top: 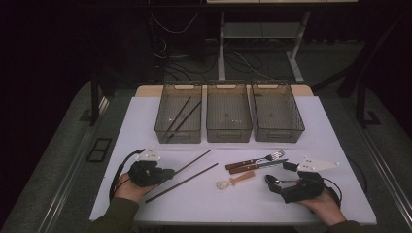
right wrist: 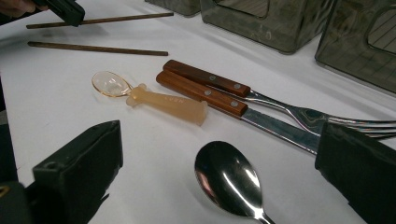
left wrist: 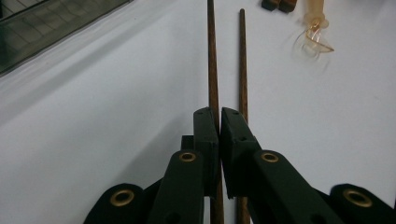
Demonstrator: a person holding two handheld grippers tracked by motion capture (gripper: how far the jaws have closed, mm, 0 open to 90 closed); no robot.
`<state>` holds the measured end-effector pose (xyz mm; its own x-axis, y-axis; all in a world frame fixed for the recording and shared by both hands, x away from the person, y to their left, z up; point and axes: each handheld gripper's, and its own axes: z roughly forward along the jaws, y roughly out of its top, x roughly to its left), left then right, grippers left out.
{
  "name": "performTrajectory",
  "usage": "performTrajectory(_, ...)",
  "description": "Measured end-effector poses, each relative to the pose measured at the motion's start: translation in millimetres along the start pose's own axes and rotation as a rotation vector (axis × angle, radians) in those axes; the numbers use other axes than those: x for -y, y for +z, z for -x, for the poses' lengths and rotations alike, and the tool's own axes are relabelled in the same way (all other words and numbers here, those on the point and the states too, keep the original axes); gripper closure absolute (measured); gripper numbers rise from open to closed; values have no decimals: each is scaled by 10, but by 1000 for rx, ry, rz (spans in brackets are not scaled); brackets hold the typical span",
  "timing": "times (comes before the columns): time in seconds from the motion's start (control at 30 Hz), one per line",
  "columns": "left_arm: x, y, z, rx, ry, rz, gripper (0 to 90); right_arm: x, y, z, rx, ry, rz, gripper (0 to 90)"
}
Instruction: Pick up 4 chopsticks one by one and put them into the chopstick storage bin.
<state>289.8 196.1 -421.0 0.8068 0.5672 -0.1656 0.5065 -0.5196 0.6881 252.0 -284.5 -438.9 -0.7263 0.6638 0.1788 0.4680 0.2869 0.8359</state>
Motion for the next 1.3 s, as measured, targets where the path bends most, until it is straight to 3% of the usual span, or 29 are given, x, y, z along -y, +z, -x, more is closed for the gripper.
performTrajectory(0.6, -224, -108, 4, -14, 16, 54, 854, -2, 10, -3, 4, -8, -1, 11)
performTrajectory(0.67, -245, -118, 5, -16, 3, 65, 854, -1, 6, -4, 5, -8, -2, 11)
performTrajectory(1.3, -547, -228, -191, -53, -29, 168, 854, 3, 4, 10, 9, -4, 0, 11)
